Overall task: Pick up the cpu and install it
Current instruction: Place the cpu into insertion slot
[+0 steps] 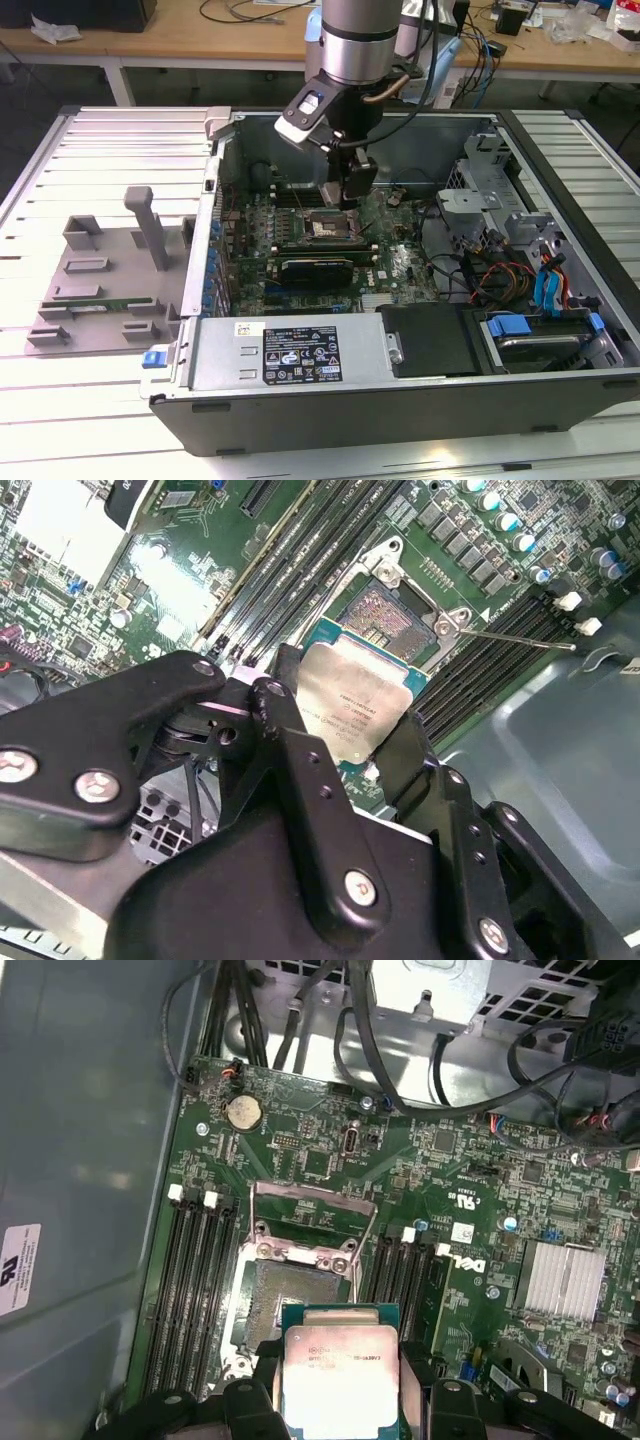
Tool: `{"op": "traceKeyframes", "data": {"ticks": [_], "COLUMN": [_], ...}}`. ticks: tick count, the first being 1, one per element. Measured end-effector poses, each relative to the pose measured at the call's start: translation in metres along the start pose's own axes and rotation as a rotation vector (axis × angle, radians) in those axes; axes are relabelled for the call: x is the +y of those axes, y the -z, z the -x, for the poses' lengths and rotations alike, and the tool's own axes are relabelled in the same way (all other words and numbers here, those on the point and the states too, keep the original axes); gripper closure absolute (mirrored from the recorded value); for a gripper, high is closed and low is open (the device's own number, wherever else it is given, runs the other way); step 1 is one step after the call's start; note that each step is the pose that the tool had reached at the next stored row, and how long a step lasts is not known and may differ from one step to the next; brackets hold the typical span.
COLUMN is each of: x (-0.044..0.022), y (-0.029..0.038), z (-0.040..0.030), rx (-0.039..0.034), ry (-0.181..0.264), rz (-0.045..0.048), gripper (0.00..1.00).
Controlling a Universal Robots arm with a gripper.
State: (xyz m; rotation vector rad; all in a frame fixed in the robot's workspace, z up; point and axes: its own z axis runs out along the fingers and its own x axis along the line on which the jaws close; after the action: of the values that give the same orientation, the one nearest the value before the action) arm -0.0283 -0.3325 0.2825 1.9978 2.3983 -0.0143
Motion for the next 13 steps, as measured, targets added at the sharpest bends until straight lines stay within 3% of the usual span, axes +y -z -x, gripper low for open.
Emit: {"op": "traceKeyframes", "data": {"ticks": [13], "x": [0.0], "y": [0.0], "z": [0.0], "rx": [-0.0004], "ry": [-0.071], "rz": [-0.0016], "gripper": [0.45]}}
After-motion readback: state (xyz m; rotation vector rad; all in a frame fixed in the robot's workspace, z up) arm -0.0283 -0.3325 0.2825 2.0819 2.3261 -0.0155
